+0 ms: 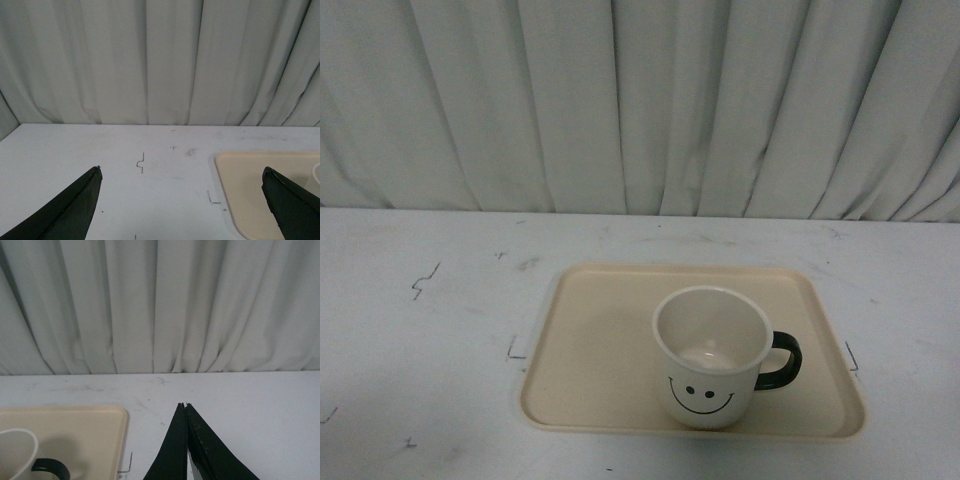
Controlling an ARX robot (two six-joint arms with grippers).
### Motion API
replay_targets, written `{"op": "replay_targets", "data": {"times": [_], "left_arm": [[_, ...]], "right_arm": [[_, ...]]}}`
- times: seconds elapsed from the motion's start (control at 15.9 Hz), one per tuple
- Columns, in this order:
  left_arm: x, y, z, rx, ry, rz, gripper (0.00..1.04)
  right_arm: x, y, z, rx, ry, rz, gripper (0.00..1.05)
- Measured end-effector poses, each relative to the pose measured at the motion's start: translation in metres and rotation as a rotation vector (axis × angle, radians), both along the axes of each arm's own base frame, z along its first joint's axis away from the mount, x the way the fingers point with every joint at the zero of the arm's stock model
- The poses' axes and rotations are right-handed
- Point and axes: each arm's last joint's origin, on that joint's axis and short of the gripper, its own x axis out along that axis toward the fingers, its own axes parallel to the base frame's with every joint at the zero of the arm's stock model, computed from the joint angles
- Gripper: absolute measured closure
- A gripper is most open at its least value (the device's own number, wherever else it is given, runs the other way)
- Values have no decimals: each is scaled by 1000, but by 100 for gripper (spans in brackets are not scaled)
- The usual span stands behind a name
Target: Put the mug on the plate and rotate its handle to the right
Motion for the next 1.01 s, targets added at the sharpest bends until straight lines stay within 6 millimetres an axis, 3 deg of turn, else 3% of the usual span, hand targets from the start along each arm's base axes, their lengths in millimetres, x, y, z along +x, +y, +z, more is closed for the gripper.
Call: {"op": "replay_targets", "data": {"times": [0.38,1.01], "left_arm": [[0,0,0,0,0,0,7],[0,0,0,0,0,0,7]], "right_arm": [[-25,1,1,0,-1,6,103],[-46,1,7,0,-20,6,103]]}}
